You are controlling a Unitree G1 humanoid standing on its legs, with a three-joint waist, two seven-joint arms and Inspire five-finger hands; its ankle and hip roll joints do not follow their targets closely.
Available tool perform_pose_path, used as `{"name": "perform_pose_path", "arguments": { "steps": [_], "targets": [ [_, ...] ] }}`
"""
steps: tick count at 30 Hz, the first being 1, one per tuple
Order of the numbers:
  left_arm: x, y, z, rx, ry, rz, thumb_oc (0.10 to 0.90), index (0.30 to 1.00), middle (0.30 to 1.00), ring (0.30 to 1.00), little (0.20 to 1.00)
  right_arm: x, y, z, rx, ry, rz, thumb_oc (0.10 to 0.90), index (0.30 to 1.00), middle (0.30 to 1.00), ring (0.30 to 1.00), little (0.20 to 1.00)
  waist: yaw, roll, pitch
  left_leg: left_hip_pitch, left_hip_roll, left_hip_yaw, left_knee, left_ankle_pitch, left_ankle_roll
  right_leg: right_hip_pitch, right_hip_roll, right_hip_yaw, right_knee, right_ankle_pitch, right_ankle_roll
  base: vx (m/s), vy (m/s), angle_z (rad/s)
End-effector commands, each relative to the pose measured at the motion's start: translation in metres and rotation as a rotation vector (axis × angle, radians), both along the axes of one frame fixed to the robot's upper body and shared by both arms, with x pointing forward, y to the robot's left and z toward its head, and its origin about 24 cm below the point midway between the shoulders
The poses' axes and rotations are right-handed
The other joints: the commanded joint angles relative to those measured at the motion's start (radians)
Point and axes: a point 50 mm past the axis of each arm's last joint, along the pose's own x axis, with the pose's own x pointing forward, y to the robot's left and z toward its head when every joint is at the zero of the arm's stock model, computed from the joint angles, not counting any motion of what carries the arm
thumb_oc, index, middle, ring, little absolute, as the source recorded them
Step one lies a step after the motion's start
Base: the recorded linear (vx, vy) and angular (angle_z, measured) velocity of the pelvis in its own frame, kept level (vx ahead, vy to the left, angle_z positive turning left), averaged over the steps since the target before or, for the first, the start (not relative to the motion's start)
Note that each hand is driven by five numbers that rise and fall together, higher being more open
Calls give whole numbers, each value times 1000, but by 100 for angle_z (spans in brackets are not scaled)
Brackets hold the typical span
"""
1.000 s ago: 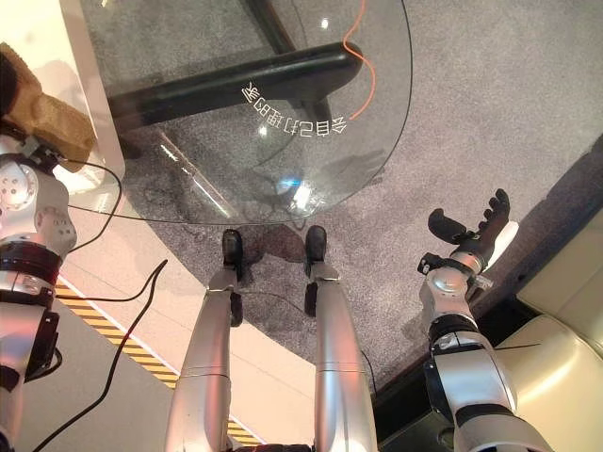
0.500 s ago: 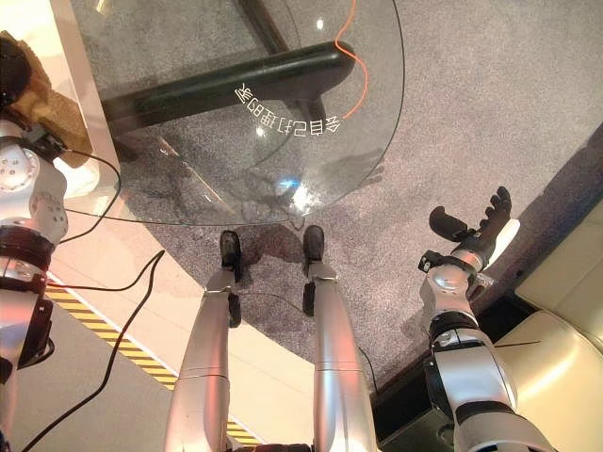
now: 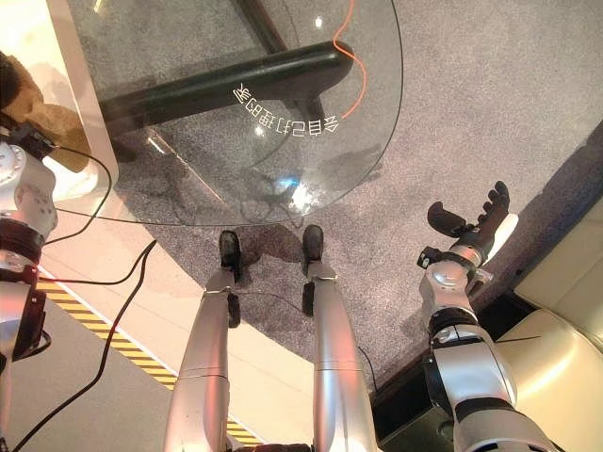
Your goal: Wipe the table with a cloth and put it in the basket.
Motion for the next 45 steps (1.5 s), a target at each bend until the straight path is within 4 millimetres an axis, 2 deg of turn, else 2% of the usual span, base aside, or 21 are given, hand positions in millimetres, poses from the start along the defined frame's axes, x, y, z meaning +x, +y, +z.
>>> {"name": "perform_pose_path", "arguments": {
  "steps": [1,11,19,29,37,39,41,45],
  "targets": [
    [-27,36,37,-2,-120,114,800,900,900,900,900,-14,-35,20,-57,-71,-99,800,900,900,900,900,-2,17,-28,40,-26,71,-11,-47,73,73,30,-6,-37,-47,19,0,0,0],
    [-23,33,36,1,-99,84,800,900,900,900,900,-16,-35,17,-57,-68,-96,800,900,900,900,900,-4,16,-28,38,-25,72,-13,-47,73,71,30,-6,-41,-43,21,0,0,0],
    [-26,33,39,9,-146,100,800,900,900,900,900,-16,-34,15,-49,-65,-94,800,900,900,900,900,-2,16,-28,42,-27,70,-9,-48,74,74,30,-5,-40,-40,23,0,0,0],
    [-27,35,31,12,-127,96,800,900,900,900,900,-21,-34,7,-57,-51,-97,800,900,900,900,900,-3,18,-28,85,-28,66,-51,-19,65,114,31,3,-76,-19,35,0,0,0],
    [-34,39,40,-5,-205,147,800,900,900,900,900,-19,-33,6,-52,-44,-77,800,900,900,900,900,-2,7,-28,97,-24,64,-54,-25,62,131,33,4,-88,-23,32,-16,-27,-2],
    [-36,39,42,-5,-239,166,800,900,900,900,900,-19,-30,3,-54,-27,-63,800,900,900,900,900,-2,6,-28,107,-25,64,-53,-27,61,138,35,8,-87,-23,32,-12,-38,-1],
    [-38,38,39,16,-259,173,800,900,900,900,900,-20,-26,-10,-39,25,-7,800,900,900,900,900,-2,6,-28,134,-30,62,-53,-28,57,162,42,15,-90,-21,34,-8,-58,-1],
    [-41,45,7,1,-228,133,800,900,900,900,900,-27,-15,-45,-1,181,97,800,900,900,900,900,9,3,-28,252,-46,58,-102,-16,52,269,44,15,-143,-8,44,-15,-49,0]
  ]
}}
